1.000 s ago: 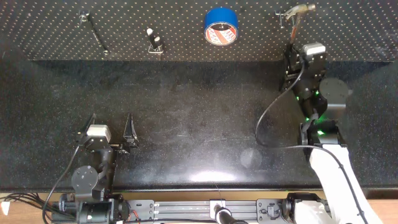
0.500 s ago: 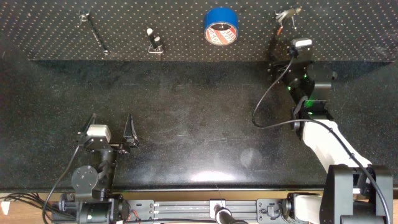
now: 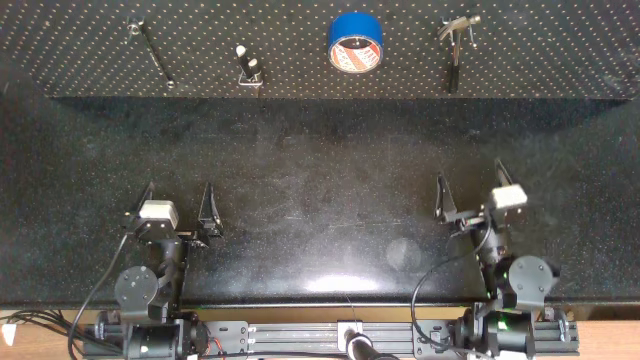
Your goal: Place Tools Onto Pegboard
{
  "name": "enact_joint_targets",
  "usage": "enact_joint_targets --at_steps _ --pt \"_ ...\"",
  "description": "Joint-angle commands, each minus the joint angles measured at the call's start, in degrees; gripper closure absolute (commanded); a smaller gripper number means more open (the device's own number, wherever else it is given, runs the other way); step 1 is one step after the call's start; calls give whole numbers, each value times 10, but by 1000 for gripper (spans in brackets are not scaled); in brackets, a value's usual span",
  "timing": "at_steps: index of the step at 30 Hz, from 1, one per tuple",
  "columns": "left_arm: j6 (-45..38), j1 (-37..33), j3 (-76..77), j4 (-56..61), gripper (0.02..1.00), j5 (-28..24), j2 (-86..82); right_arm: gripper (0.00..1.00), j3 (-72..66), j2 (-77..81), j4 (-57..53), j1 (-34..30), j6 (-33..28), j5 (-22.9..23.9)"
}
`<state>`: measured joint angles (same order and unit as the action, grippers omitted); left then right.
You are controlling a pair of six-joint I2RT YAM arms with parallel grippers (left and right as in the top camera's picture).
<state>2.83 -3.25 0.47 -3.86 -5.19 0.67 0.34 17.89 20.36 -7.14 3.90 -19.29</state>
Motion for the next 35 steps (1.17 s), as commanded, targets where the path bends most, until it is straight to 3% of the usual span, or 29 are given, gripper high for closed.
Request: enact_joint_targets --at_steps 1,6,10,13,14,35 --pt "-5 0 -2 -3 23 -4 -5 25 0 -164 -139 -2 -1 -18" --pt "-5 0 -2 -3 23 -4 -5 25 -1 -178 -229 -3 -1 -7" --pt "-5 0 -2 -3 25 -4 -5 25 -1 -177 -233 -3 -56 27" --pt "-5 0 -2 -3 25 -4 -5 25 -1 -157 -242 -3 -57 153" --pt "-5 0 -2 -3 25 -4 -5 29 -1 -155 -242 -3 -57 161" --pt "-5 0 -2 -3 25 -4 -5 25 -1 -155 -242 -3 -57 161"
